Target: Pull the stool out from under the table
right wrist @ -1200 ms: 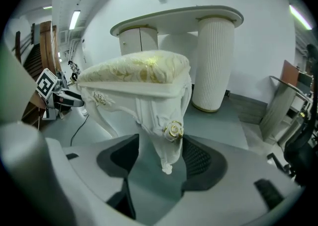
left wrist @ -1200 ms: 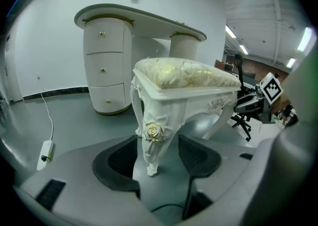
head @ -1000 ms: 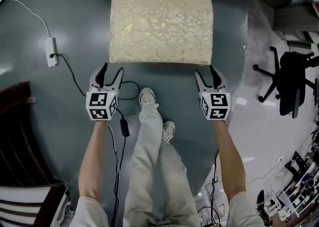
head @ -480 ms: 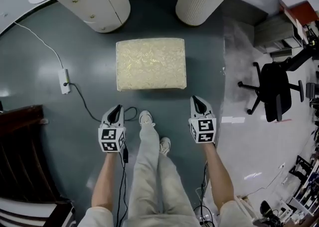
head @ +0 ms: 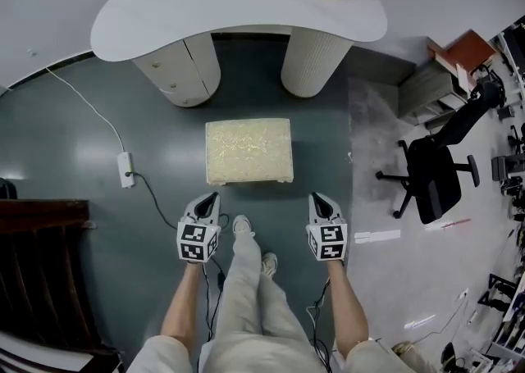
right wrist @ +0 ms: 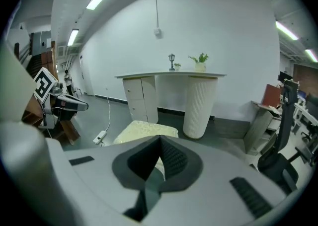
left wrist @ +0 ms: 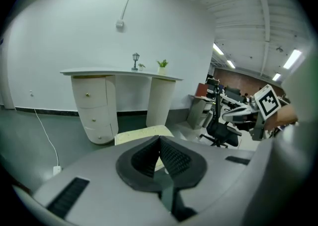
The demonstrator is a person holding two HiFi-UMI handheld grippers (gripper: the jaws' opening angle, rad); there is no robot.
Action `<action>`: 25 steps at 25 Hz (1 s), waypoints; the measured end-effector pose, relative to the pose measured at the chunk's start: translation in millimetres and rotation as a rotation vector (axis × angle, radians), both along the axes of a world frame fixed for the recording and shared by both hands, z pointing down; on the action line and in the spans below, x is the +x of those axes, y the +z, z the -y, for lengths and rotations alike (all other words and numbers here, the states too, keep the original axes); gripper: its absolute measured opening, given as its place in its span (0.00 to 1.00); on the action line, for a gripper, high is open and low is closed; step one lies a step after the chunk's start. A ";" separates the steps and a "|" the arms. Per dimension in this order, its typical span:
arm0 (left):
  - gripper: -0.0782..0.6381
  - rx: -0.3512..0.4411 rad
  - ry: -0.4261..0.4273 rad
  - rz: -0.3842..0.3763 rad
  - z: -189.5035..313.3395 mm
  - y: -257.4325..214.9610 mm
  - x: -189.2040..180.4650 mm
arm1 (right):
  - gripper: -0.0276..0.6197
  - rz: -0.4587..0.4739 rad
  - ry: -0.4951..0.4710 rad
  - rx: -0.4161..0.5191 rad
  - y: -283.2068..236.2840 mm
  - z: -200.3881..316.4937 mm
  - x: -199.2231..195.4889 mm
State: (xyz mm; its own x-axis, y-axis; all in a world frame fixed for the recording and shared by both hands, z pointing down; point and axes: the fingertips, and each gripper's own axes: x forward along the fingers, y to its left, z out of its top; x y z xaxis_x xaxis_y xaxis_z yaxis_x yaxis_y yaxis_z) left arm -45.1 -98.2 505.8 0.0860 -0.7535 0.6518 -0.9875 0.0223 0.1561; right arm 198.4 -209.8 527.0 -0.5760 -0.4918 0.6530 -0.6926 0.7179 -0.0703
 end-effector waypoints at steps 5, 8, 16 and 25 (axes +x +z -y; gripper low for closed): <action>0.12 0.059 -0.019 0.000 5.4 -72.9 3.5 | 0.04 0.019 0.022 0.049 -70.8 4.9 13.3; 0.12 0.087 -0.030 0.015 6.8 -111.6 5.3 | 0.04 0.034 0.026 0.081 -107.9 8.5 19.1; 0.12 0.122 -0.017 0.059 -22.1 -183.7 33.2 | 0.04 0.080 0.042 0.107 -173.9 -22.1 46.4; 0.12 0.177 -0.042 0.080 -58.3 -234.8 57.4 | 0.04 0.120 0.013 0.141 -225.0 -66.5 67.8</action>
